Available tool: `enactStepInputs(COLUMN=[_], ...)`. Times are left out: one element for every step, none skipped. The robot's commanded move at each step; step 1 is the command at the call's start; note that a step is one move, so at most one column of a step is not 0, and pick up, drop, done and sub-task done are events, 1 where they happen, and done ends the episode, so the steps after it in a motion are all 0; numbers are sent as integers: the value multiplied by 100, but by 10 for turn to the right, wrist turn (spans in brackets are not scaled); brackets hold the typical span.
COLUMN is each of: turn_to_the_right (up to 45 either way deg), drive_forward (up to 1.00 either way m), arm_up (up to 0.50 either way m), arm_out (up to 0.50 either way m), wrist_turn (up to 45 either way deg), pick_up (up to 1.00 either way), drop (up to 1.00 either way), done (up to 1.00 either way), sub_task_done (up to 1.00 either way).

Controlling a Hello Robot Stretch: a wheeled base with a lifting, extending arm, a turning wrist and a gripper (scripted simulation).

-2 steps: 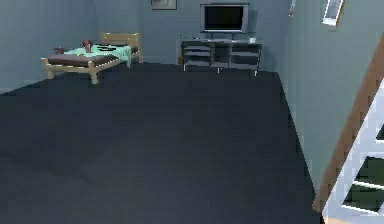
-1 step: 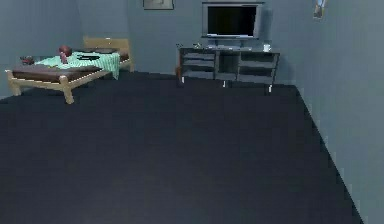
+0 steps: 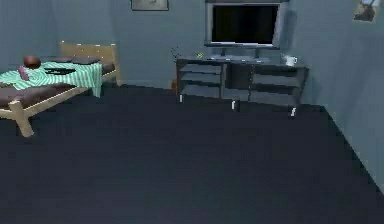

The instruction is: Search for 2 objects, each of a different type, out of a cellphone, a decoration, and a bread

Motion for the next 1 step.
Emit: enactStepInputs(turn_to_the_right=[0], drive_forward=[100], arm_up=[0], arm_out=[0], wrist_turn=[0], pick_up=[0], drop=[0], done=[0], sub_task_done=[0])
